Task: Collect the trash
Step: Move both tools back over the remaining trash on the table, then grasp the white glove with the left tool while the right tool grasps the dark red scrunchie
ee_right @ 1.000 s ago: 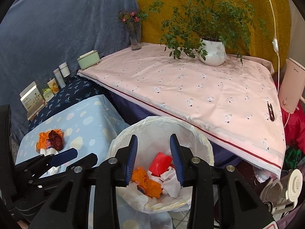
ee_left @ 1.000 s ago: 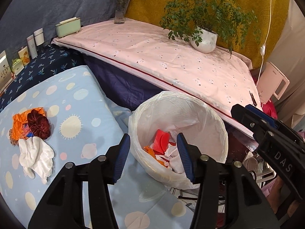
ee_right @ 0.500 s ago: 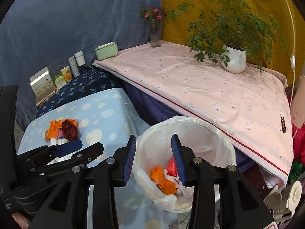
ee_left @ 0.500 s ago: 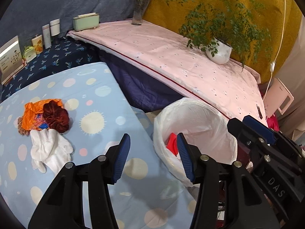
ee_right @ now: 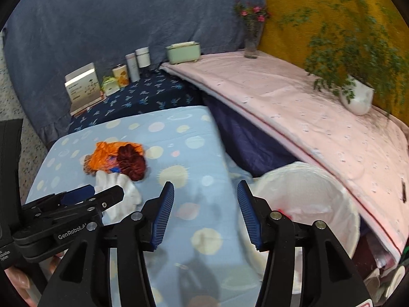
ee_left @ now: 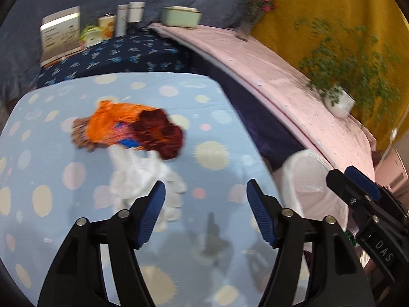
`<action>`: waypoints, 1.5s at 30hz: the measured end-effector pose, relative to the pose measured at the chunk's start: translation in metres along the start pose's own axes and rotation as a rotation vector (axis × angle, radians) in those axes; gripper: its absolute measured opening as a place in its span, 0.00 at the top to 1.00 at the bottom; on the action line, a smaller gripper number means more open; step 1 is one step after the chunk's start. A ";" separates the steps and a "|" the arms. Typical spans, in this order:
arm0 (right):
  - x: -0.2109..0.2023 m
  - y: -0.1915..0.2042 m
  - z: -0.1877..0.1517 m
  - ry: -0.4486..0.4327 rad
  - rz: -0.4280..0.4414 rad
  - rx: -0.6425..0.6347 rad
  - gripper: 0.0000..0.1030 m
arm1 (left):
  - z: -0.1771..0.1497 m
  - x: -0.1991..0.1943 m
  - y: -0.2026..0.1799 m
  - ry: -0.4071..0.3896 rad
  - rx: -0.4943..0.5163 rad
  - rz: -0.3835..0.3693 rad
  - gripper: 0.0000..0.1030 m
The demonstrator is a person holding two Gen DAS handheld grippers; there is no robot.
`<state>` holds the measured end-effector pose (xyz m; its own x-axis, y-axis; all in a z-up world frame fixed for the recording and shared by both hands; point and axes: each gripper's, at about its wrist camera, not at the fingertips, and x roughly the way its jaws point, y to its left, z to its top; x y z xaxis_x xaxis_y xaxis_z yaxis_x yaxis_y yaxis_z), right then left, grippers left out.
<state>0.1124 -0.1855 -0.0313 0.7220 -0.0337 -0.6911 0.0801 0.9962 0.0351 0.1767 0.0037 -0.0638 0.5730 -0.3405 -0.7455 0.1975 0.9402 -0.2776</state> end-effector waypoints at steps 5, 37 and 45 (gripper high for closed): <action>0.035 0.041 0.008 0.059 0.081 -0.039 0.51 | -0.004 0.005 0.055 0.016 -0.105 0.067 0.37; 0.185 0.123 0.017 0.220 0.109 -0.102 0.91 | -0.009 0.068 0.097 0.129 -0.090 0.029 0.90; 0.144 0.109 0.031 0.165 0.143 -0.050 0.93 | 0.000 0.044 0.084 0.078 -0.088 -0.003 0.91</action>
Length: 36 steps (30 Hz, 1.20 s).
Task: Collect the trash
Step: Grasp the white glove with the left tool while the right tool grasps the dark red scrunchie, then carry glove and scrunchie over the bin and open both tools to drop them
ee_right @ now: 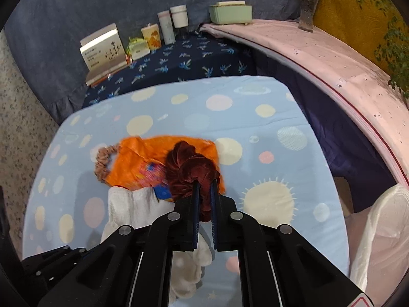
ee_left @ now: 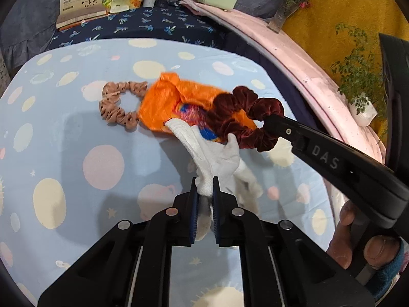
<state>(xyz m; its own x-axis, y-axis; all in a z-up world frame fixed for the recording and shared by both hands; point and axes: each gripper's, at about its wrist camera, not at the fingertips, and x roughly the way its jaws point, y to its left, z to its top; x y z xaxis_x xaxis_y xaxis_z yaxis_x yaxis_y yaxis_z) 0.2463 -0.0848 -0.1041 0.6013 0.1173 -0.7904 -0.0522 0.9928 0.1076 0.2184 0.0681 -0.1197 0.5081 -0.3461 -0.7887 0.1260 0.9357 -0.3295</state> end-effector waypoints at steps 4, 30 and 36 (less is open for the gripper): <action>-0.032 -0.007 0.006 -0.053 0.011 0.015 0.93 | 0.006 -0.017 -0.014 -0.031 0.018 -0.016 0.91; -0.180 -0.159 -0.041 -0.231 -0.101 0.209 0.93 | 0.003 -0.054 -0.211 -0.081 0.337 -0.182 0.91; -0.195 -0.190 -0.059 -0.243 -0.170 0.247 0.93 | -0.011 -0.045 -0.253 -0.061 0.410 -0.216 0.91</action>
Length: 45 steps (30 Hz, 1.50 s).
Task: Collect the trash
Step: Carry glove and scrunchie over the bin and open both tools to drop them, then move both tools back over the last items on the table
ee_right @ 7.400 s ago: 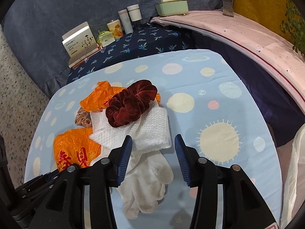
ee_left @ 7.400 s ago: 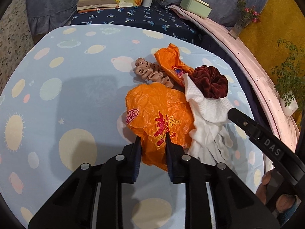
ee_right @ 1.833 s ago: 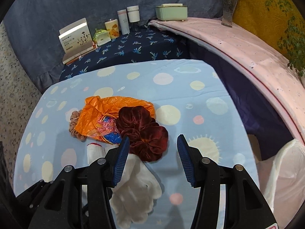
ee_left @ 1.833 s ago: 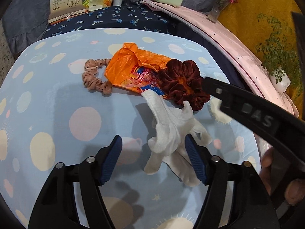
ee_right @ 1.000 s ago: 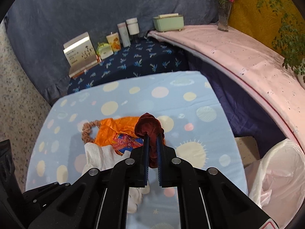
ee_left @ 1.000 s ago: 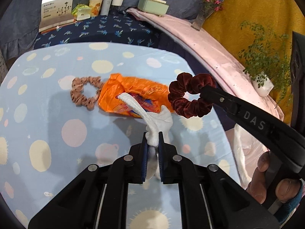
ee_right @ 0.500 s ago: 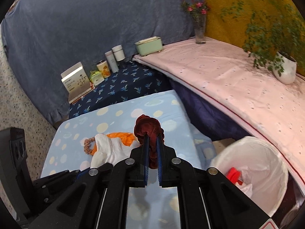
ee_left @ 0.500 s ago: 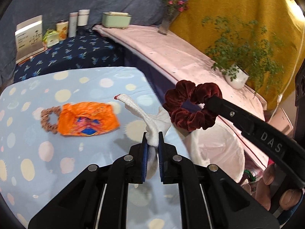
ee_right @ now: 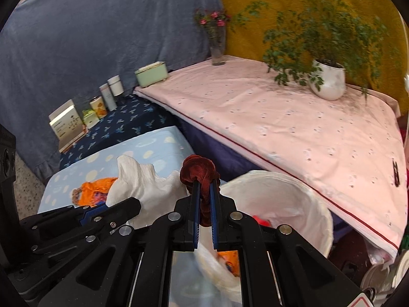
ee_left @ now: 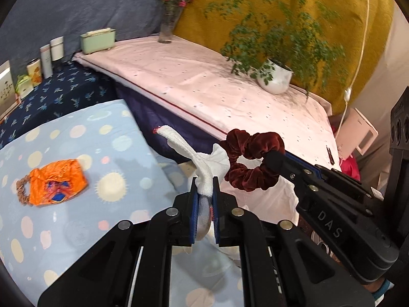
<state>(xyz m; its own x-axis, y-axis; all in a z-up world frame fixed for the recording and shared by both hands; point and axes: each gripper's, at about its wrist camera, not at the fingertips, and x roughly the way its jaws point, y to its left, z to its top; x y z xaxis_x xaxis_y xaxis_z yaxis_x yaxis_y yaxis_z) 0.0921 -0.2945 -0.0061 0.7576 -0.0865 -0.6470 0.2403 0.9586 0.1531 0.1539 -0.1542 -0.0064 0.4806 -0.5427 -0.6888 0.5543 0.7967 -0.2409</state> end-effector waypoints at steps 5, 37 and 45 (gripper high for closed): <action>-0.003 -0.031 -0.006 0.004 -0.044 0.042 0.93 | -0.003 0.013 -0.031 0.018 0.048 -0.029 0.91; -0.012 -0.074 -0.020 -0.017 -0.105 0.091 0.71 | -0.011 0.049 -0.055 0.072 0.057 0.007 0.63; -0.012 -0.043 -0.019 -0.018 -0.088 0.030 0.68 | -0.012 0.034 -0.033 0.036 0.030 0.042 0.64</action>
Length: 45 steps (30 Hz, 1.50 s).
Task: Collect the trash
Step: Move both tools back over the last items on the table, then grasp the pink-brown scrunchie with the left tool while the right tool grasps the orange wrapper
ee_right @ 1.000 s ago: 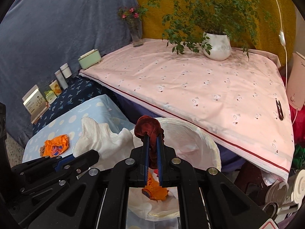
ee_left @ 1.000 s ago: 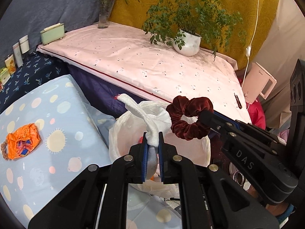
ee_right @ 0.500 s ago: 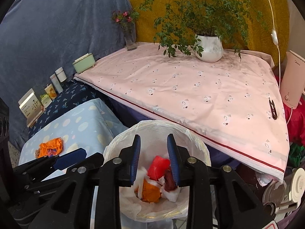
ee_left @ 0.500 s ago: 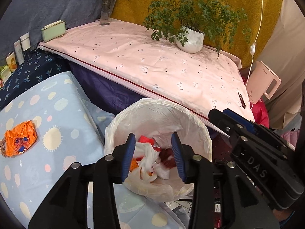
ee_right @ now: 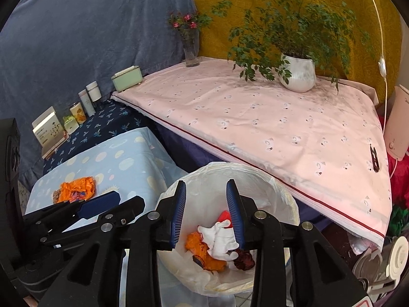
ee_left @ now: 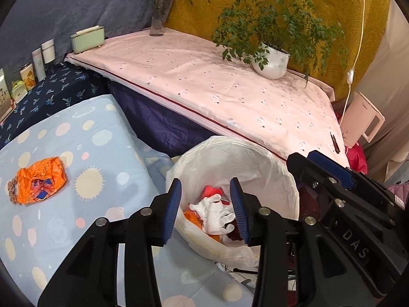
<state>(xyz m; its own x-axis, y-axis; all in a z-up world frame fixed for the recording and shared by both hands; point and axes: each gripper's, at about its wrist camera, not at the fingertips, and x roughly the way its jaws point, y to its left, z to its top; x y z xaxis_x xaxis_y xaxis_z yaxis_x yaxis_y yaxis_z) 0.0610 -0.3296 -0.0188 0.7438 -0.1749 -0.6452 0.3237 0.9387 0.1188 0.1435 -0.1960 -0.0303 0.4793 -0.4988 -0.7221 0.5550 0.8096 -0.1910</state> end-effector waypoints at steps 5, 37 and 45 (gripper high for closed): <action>0.001 0.030 0.001 0.004 0.021 -0.053 0.68 | -0.001 -0.010 0.027 -0.014 -0.051 0.020 0.64; 0.130 0.263 -0.027 0.203 0.234 -0.260 0.68 | -0.066 -0.066 0.347 -0.037 -0.537 0.483 0.30; 0.178 0.286 -0.033 0.242 0.206 -0.291 0.68 | -0.066 -0.039 0.388 0.006 -0.621 0.411 0.30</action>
<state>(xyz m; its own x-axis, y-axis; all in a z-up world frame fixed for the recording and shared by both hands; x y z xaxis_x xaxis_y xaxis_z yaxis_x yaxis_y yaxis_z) 0.2670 -0.0825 -0.1243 0.6058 0.0675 -0.7927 -0.0215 0.9974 0.0685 0.2954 0.1579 -0.1205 0.5608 -0.1176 -0.8196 -0.1553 0.9573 -0.2437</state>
